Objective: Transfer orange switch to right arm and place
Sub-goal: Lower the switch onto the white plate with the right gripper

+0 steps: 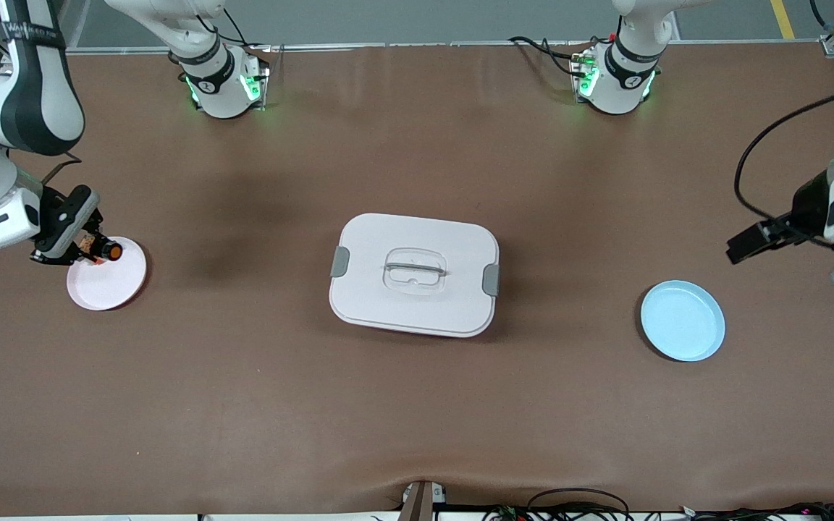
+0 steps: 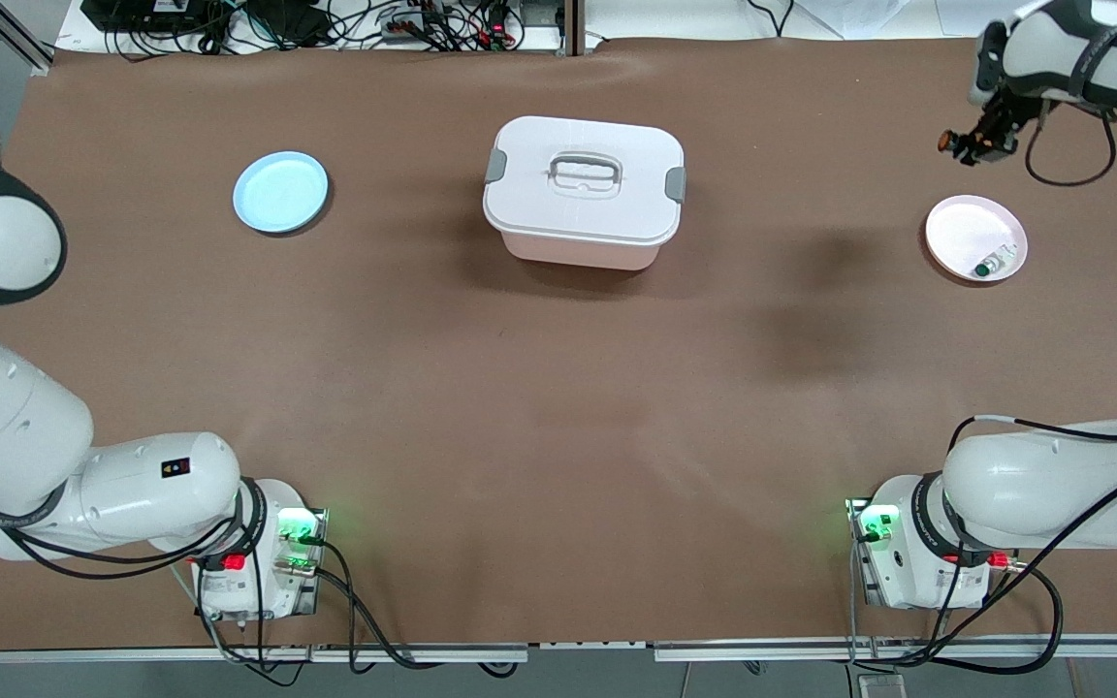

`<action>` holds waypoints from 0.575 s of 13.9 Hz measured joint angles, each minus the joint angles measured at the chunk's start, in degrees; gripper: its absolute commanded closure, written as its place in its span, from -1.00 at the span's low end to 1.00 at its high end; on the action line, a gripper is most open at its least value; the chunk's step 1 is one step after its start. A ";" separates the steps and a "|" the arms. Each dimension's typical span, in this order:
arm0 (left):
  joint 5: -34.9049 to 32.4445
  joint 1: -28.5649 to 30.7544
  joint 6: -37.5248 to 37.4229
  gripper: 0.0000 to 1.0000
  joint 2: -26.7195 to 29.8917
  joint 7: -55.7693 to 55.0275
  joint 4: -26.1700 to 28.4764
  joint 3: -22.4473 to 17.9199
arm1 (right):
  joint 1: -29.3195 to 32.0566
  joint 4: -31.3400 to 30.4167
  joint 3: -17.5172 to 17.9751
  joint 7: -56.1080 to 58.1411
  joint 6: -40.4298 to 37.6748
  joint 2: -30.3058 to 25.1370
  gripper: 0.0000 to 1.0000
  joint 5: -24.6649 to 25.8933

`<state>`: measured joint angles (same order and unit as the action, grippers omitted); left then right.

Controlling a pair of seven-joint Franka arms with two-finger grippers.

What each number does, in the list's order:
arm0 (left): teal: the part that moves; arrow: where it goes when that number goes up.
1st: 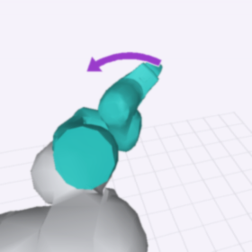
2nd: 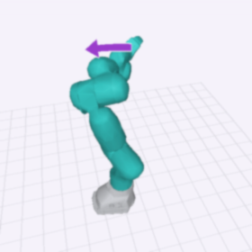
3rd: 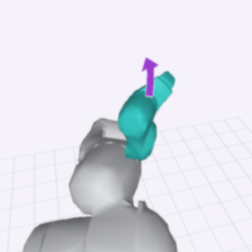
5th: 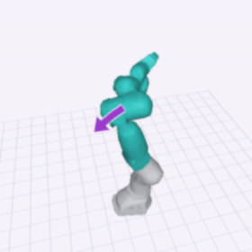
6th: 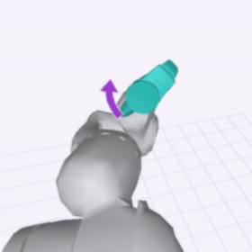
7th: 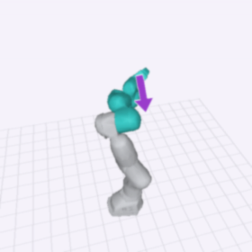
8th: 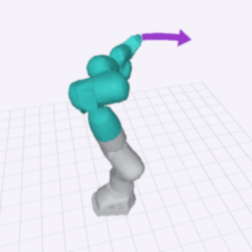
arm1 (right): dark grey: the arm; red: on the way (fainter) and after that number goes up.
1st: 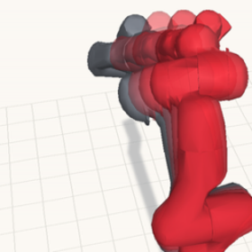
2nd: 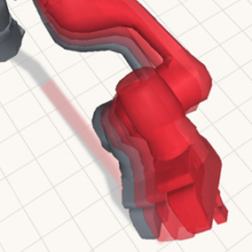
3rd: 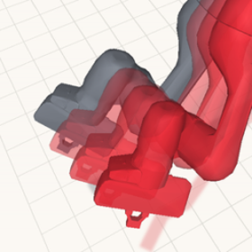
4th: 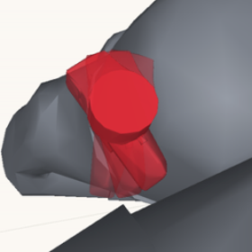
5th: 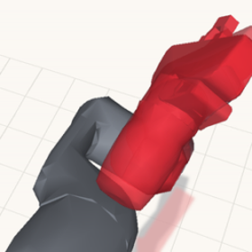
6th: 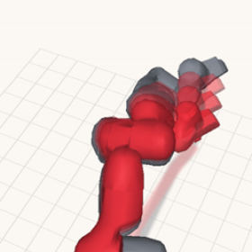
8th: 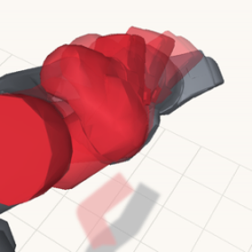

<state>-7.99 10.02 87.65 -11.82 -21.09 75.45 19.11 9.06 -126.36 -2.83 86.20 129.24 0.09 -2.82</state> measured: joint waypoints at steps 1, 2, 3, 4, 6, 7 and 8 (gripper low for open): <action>0.76 -1.38 -0.21 -1.00 2.35 2.92 1.69 -2.47 | 1.18 -0.46 -0.01 2.38 1.66 1.54 1.00 0.03; 1.59 -2.80 -0.32 -1.00 4.63 5.59 3.50 -4.95 | 2.11 -0.62 0.01 4.36 2.89 3.27 1.00 0.04; 2.19 -4.46 -0.39 -1.00 6.80 8.06 5.36 -7.53 | 2.82 -0.66 0.01 5.68 4.00 5.07 1.00 0.05; 2.65 -5.89 -0.44 -1.00 8.77 10.37 7.27 -9.51 | 3.34 -0.67 0.03 6.44 5.41 6.79 1.00 0.06; 2.92 -7.36 -0.47 -1.00 12.06 12.94 10.95 -11.00 | 4.04 -0.62 0.03 8.35 8.18 9.70 1.00 0.09; 2.95 -7.90 -0.46 -1.00 13.38 13.23 12.60 -11.07 | 4.30 -0.62 0.04 9.24 9.37 10.90 1.00 0.09; 2.95 -8.47 -0.44 -1.00 14.34 13.24 13.89 -11.08 | 4.63 -0.60 0.05 10.11 10.64 11.98 1.00 0.10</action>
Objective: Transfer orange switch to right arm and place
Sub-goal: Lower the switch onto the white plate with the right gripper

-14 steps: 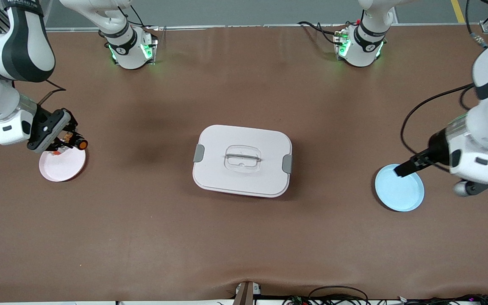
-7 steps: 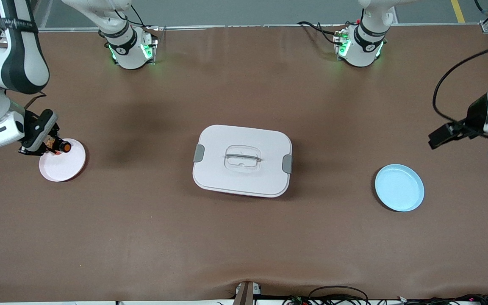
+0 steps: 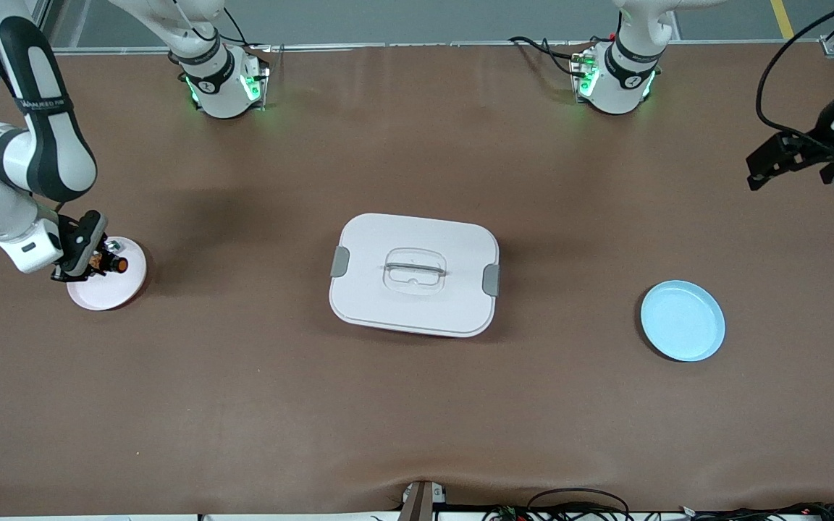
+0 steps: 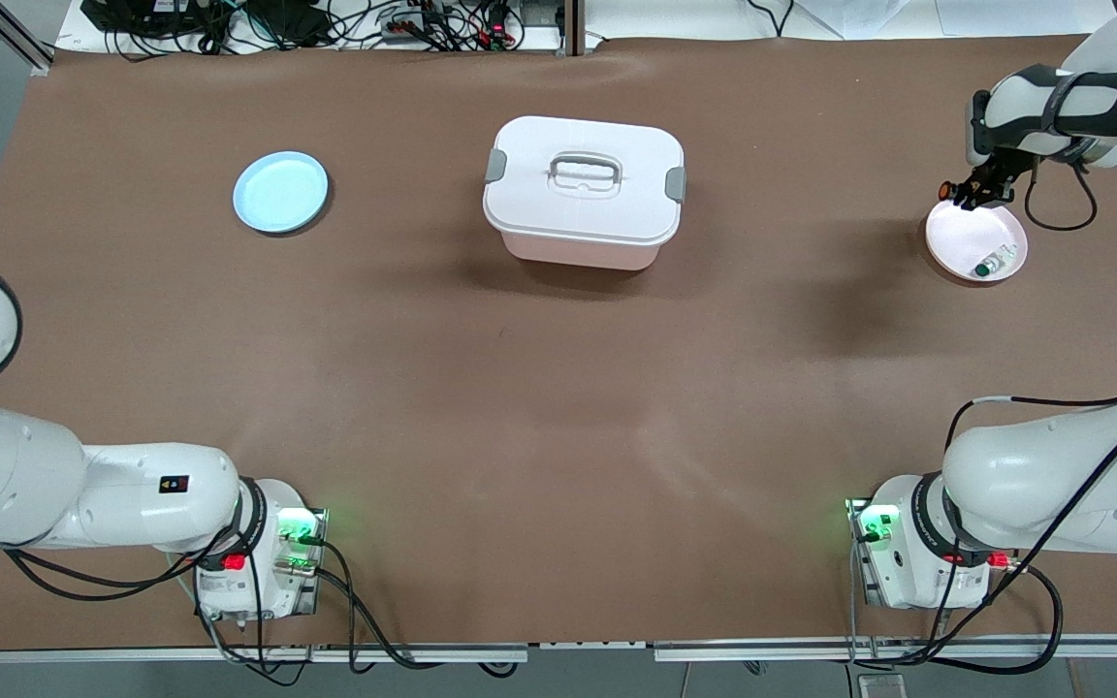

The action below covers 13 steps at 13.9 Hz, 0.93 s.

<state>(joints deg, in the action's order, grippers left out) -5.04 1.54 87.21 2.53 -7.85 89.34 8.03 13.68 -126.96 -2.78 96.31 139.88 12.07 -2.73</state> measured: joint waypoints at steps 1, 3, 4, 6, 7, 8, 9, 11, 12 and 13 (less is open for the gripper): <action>0.00 -0.47 0.06 -1.00 0.68 0.00 0.92 0.01 | 0.44 0.00 0.01 1.03 1.42 1.08 1.00 0.00; 0.03 -0.92 0.17 -1.00 1.18 0.00 1.63 0.02 | 1.63 0.01 0.01 3.79 4.24 3.12 1.00 0.02; 0.32 -0.92 0.33 -1.00 1.19 0.00 1.71 0.02 | 2.24 0.01 0.01 5.35 5.26 4.13 1.00 0.02; 1.51 -0.91 0.68 -1.00 1.18 0.00 1.97 0.01 | 3.56 0.01 0.01 8.02 7.92 6.04 1.00 0.03; 1.95 -0.91 0.74 -1.00 1.18 0.00 2.07 0.01 | 4.18 0.01 0.01 8.99 8.97 6.90 1.00 0.03; 2.12 -0.91 0.78 -1.00 1.18 0.00 2.15 0.01 | 4.73 0.02 0.01 9.55 9.91 7.75 1.00 0.03; 2.16 -0.91 0.80 -1.00 1.18 0.00 2.23 0.01 | 5.07 0.02 0.01 9.96 10.42 8.59 1.00 0.03; 2.20 -0.93 0.91 -1.00 1.18 0.02 2.38 0.03 | 5.31 0.03 0.01 10.09 11.24 10.11 1.00 0.03; 2.20 -0.94 1.07 -1.00 1.17 0.03 2.43 0.03 | 5.33 0.04 0.01 10.09 11.85 10.69 1.00 0.03; 2.20 -0.95 1.19 -1.00 1.13 0.03 2.50 0.03 | 5.35 0.04 0.01 10.09 12.23 11.19 1.00 0.03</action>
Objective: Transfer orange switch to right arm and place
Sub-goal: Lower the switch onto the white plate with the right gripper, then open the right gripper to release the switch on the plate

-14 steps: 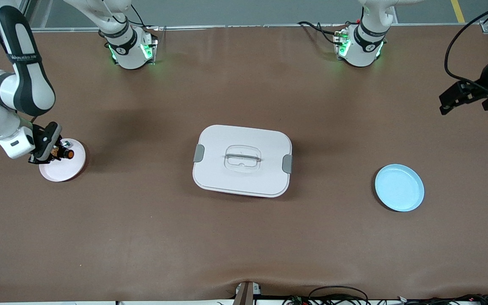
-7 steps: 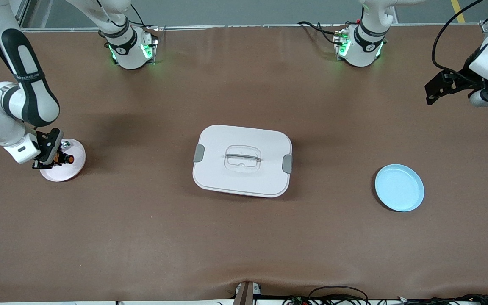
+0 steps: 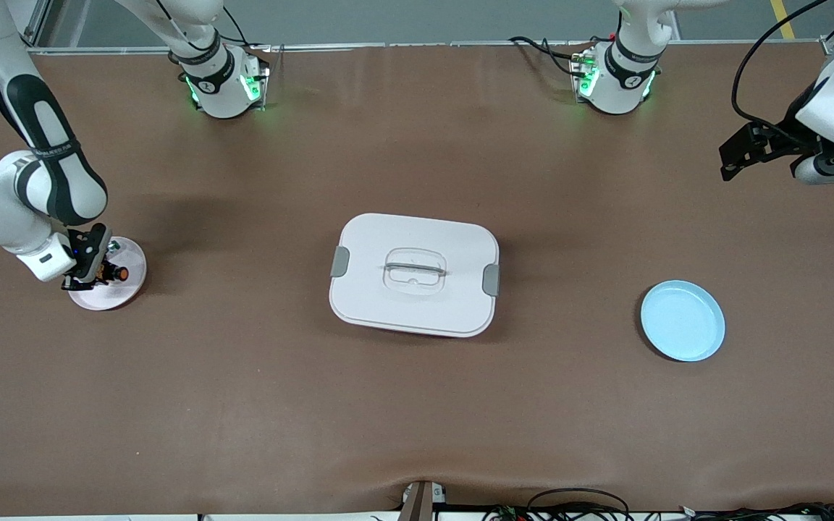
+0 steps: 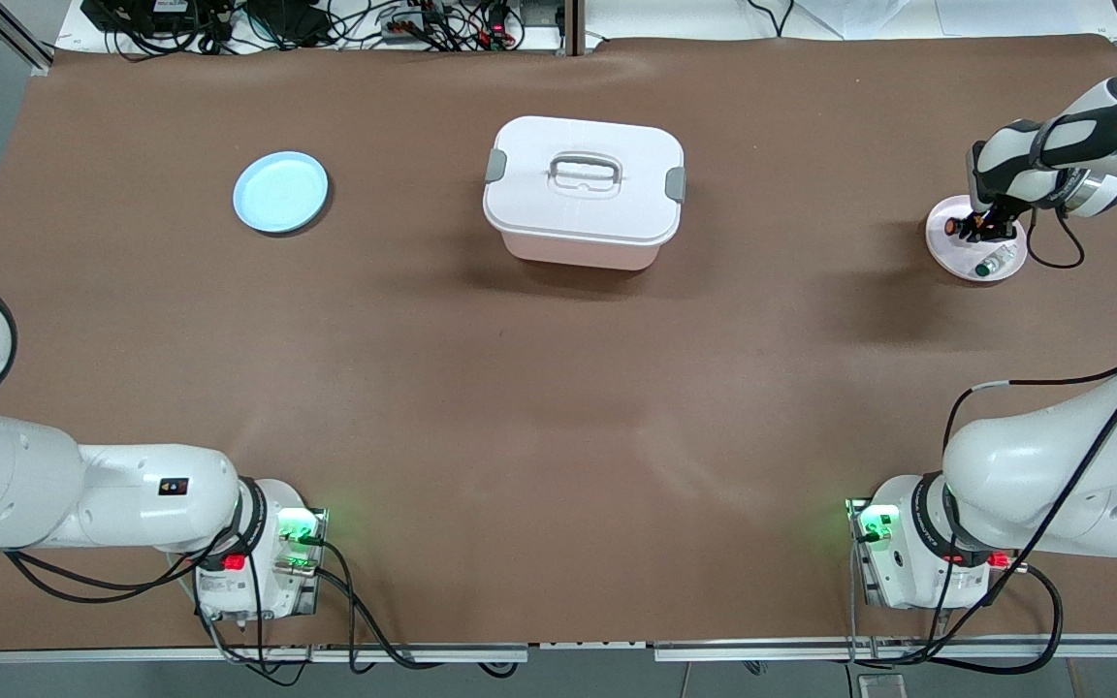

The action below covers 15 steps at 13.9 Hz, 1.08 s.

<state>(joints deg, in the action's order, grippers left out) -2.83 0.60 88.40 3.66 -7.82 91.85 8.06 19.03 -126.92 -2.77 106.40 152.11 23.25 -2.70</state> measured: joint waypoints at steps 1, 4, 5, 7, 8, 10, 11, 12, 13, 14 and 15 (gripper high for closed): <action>0.00 -0.02 0.07 -1.00 -0.09 0.00 0.13 0.00 | 0.02 0.01 0.00 0.00 0.24 0.37 1.00 0.00; 0.01 -0.07 0.17 -1.00 -0.36 0.02 0.27 0.03 | 0.08 0.03 -0.01 0.00 0.75 1.19 1.00 0.00; 0.03 -0.12 0.18 -1.00 -0.37 0.03 0.28 0.07 | 0.23 0.03 -0.02 0.00 0.91 1.42 1.00 0.00; 0.07 -0.28 0.20 -1.00 -0.37 0.04 0.28 0.34 | 0.66 0.04 -0.02 0.00 1.05 1.71 1.00 0.00; 0.07 -0.29 0.19 -1.00 -0.37 0.20 0.28 0.39 | 0.82 0.06 -0.01 0.00 1.11 1.82 0.69 0.00; 0.07 -0.06 0.19 -1.00 -0.37 1.87 0.28 0.23 | 0.86 0.19 0.00 -0.02 1.16 1.96 -1.00 0.00; 0.07 0.08 0.19 -1.00 -0.37 2.39 0.28 0.13 | 0.86 0.24 0.01 -0.04 1.15 1.99 -1.00 0.00; 0.07 0.13 0.19 -1.00 -0.37 2.66 0.28 0.04 | 0.87 0.31 0.04 -0.04 1.15 2.00 -1.00 0.00; 0.07 0.17 0.19 -1.00 -0.37 2.92 0.28 0.02 | 0.87 0.45 0.11 -0.08 1.14 2.00 -1.00 0.00; 0.07 0.19 0.19 -1.00 -0.37 3.15 0.28 0.00 | 0.86 0.62 0.22 -0.27 1.14 2.00 -1.00 0.00; 0.07 0.19 0.19 -1.00 -0.37 3.34 0.28 0.00 | 0.86 0.86 0.36 -0.80 1.00 1.99 -1.00 -0.01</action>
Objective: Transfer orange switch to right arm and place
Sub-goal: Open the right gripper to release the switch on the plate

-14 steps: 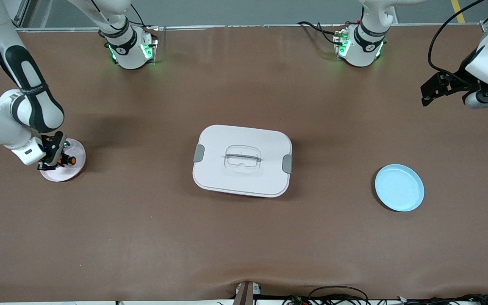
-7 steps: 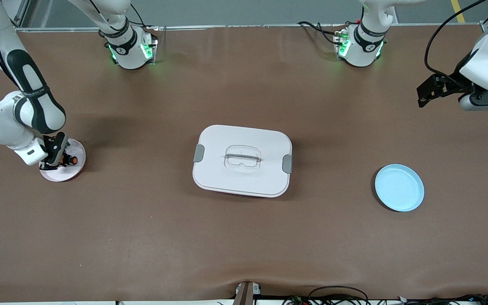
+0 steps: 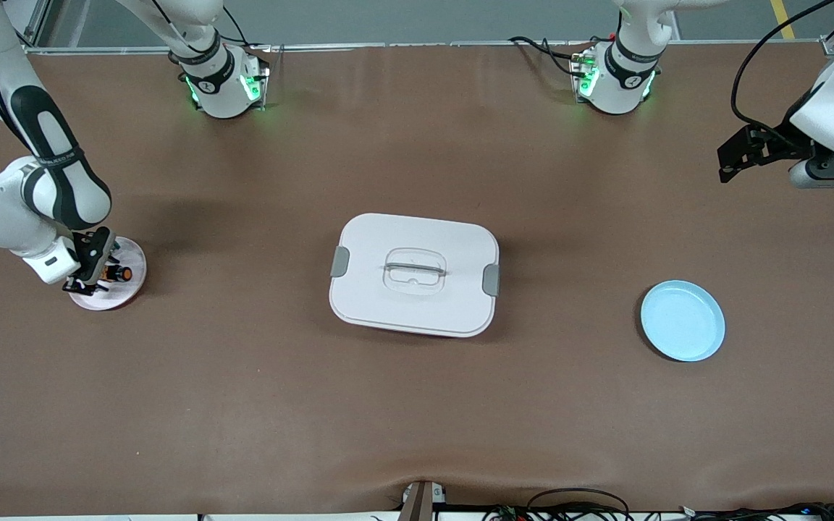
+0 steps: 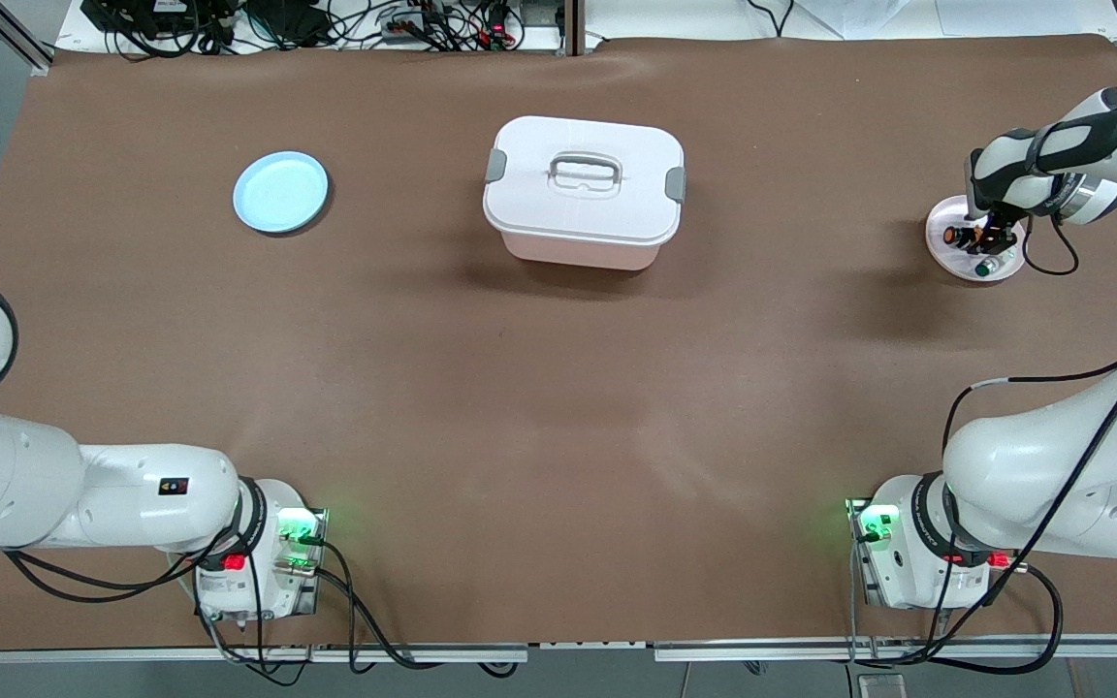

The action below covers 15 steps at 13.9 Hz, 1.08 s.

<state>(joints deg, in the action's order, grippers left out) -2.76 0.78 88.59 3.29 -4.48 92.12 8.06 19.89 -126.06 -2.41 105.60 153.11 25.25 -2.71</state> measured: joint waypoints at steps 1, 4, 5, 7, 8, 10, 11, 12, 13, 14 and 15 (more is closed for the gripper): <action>0.00 0.02 0.00 -1.00 0.01 0.17 -0.01 -0.01 | -0.02 0.40 0.23 -0.88 -0.61 -0.03 -1.00 0.00; 0.00 1.06 0.00 -1.00 0.05 0.92 -0.05 -0.06 | -0.82 3.08 1.01 -4.84 -7.79 -1.59 -1.00 0.00; 0.00 1.40 0.00 -1.00 0.05 1.11 -0.05 -0.08 | -1.58 4.43 1.13 -7.13 -11.86 -2.87 -1.00 0.00; 0.00 1.55 0.00 -1.00 0.05 1.13 -0.05 -0.08 | -3.79 6.72 1.20 -12.87 -19.65 -6.20 -1.00 0.01; 0.00 1.55 0.00 -1.00 0.05 1.13 -0.05 -0.08 | -5.04 7.29 1.21 -16.31 -22.73 -8.03 -1.00 0.01; 0.00 1.55 0.00 -1.00 0.05 1.13 -0.05 -0.07 | -7.75 7.47 1.23 -23.44 -27.36 -11.48 -1.00 0.02; 0.00 1.55 0.00 -1.00 0.05 1.13 -0.05 -0.07 | -8.95 7.46 1.27 -27.08 -29.15 -12.78 -1.00 0.05; 0.00 1.55 0.00 -1.00 0.05 1.13 -0.05 -0.07 | -10.02 7.47 1.30 -30.71 -30.61 -13.86 -1.00 0.08; 0.00 1.55 0.00 -1.00 0.05 1.13 -0.05 -0.07 | -11.09 7.46 1.32 -34.34 -31.90 -14.88 -1.00 0.24; 0.00 1.55 0.00 -1.00 0.05 1.13 -0.05 -0.06 | -12.14 7.46 1.33 -38.00 -33.26 -15.84 -1.00 0.85; 0.03 1.55 0.00 -1.00 0.05 1.13 -0.05 -0.06 | -13.06 7.47 1.36 -41.78 -34.82 -16.77 -1.00 1.87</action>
<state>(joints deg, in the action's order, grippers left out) -2.74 2.33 88.59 3.34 -3.36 92.07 8.00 6.84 -118.59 -1.04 63.82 118.29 8.48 -0.84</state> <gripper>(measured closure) 0.000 0.000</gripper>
